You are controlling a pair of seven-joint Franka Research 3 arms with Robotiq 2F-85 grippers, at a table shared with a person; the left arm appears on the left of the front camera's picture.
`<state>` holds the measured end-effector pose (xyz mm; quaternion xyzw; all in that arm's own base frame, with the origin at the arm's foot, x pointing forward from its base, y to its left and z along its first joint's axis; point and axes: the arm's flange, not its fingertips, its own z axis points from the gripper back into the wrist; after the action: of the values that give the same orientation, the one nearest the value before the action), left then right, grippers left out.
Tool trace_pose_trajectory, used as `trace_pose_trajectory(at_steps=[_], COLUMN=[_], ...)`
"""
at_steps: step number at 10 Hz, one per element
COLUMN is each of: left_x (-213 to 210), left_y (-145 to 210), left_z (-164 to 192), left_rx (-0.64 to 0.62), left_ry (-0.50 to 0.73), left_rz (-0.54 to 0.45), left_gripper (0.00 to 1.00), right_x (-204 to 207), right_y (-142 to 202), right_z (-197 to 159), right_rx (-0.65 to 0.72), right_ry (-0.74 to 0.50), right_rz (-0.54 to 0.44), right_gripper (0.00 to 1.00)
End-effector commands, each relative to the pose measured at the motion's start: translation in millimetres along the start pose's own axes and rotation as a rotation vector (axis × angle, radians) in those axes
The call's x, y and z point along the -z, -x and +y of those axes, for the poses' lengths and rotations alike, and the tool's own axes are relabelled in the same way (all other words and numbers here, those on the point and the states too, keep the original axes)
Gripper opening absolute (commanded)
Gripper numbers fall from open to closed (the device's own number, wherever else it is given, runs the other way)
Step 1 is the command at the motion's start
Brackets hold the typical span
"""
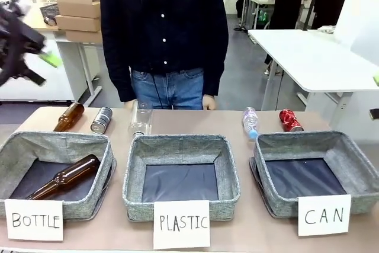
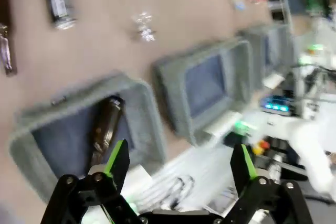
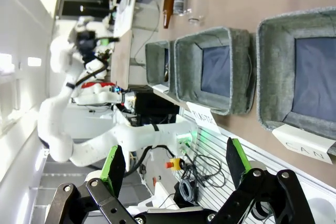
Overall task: Sort the can waste into the basket.
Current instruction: Pick up the can waste from the table and place it in the right Fabric basket.
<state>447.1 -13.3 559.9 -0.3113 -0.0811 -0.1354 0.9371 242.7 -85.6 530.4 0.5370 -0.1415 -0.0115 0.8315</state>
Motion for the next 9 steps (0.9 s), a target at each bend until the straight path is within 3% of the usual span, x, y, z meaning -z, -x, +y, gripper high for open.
trace_pose_trajectory(at_steps=[1,3,4,5,7,9], left_x=[24,72,89,79,79,113], left_y=[-60,-94,-107,-82,-82,-113], left_z=[32,72,85,67,67,89], left_rx=[-0.075,-0.089,-0.105,-0.065,-0.065,-0.117], left_ry=[-0.175,-0.294,-0.183,-0.258,-0.258,-0.291], left_rz=[0.124,0.220,0.158,0.151,0.151,0.153], left_gripper=[1.00,1.00,1.00,1.00,1.00,1.00], right_x=[-1,-1,-1,-1,-1,-1], right_y=[0,0,0,0,0,0], right_z=[1,1,1,1,1,1], right_rx=[-0.007,-0.007,-0.007,-0.007,-0.007,-0.007], right_ry=[-0.007,-0.007,-0.007,-0.007,-0.007,-0.007], right_rz=[0.000,0.000,0.000,0.000,0.000,0.000], right_gripper=[1.00,1.00,1.00,1.00,1.00,1.00])
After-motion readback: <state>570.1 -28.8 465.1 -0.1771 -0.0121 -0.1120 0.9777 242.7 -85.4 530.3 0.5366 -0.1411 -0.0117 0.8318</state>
